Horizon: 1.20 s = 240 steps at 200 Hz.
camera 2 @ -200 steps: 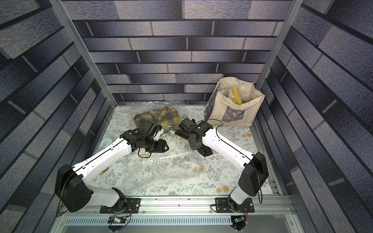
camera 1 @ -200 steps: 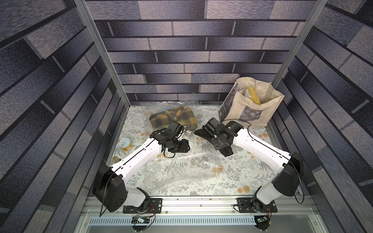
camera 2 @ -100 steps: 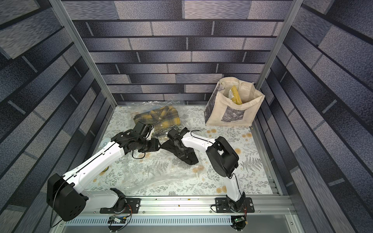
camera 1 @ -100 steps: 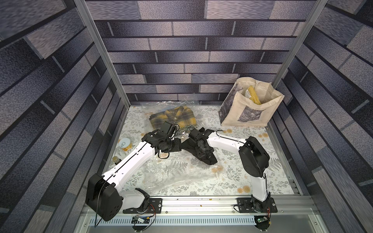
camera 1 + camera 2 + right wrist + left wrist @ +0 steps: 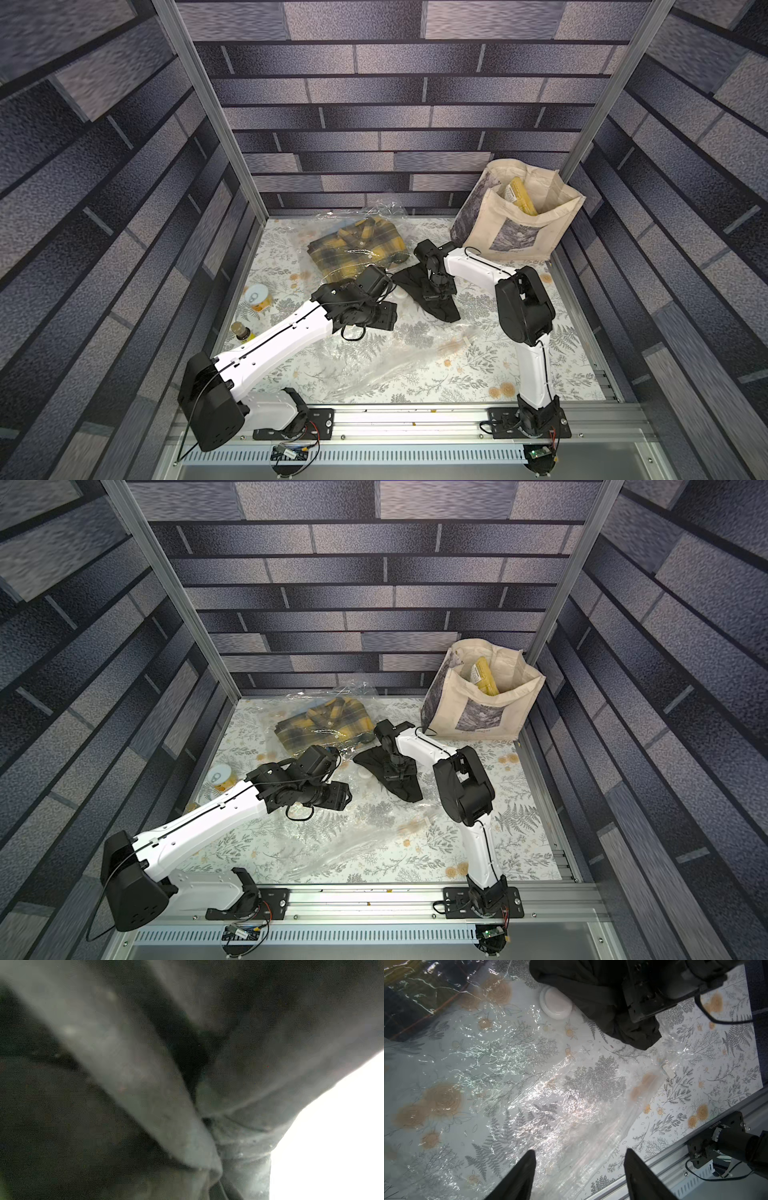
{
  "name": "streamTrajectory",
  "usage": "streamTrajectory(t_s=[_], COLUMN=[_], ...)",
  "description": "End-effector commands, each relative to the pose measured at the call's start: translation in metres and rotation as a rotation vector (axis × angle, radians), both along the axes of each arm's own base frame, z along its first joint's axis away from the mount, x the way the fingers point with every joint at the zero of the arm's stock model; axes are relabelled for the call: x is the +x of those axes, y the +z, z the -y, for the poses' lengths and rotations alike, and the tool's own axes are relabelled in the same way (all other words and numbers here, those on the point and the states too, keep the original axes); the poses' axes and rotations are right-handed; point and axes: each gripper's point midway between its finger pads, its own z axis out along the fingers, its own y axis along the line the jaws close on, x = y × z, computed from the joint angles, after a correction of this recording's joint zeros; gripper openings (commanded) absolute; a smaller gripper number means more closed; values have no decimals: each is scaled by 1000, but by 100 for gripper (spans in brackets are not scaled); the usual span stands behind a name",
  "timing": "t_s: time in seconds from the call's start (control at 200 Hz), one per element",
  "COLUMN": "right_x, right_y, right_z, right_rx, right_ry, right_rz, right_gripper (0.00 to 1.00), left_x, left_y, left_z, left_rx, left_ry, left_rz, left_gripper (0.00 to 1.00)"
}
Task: Place the folded shirt into the vacuum bag
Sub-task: Adjust the vacuum bag at the center of the board, then open the vacuum bag at the center of the board.
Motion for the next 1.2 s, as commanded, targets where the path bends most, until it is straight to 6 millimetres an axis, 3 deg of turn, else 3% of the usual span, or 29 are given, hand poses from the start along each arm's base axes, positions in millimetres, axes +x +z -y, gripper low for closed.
streamTrajectory(t_s=[0.0, 0.15, 0.265, 0.386, 0.471, 0.541, 0.621, 0.807, 0.987, 1.197], right_x=[4, 16, 22, 15, 0, -16, -36, -83, -124, -165], right_y=[-45, -31, 30, 104, 134, 149, 157, 152, 146, 145], right_z=[36, 35, 22, 29, 38, 45, 56, 80, 98, 103], right_rx=[-139, -123, -9, 58, 93, 118, 132, 143, 167, 161], right_ry=[-29, -1, 6, -5, -15, -26, -41, -70, -96, -52], right_rz=[-85, -48, 82, 228, 285, 310, 329, 320, 304, 274], right_gripper=[0, 0, 0, 0, 0, 0, 0, 0, 0, 0], left_x=[-13, -47, -72, -80, -76, -69, -63, -55, -40, -30], left_y=[-9, -29, -48, -65, -72, -77, -85, -106, -95, -77], left_z=[2, 16, 27, 35, 38, 41, 41, 43, 43, 58], left_rx=[90, 178, 257, 367, 458, 510, 568, 643, 569, 356], left_ry=[-66, -206, -316, -389, -427, -441, -456, -499, -456, -400], left_rz=[-6, -66, -95, -73, -32, 3, 39, 52, 63, 2], left_gripper=[74, 77, 81, 82, 82, 81, 79, 73, 51, 28])
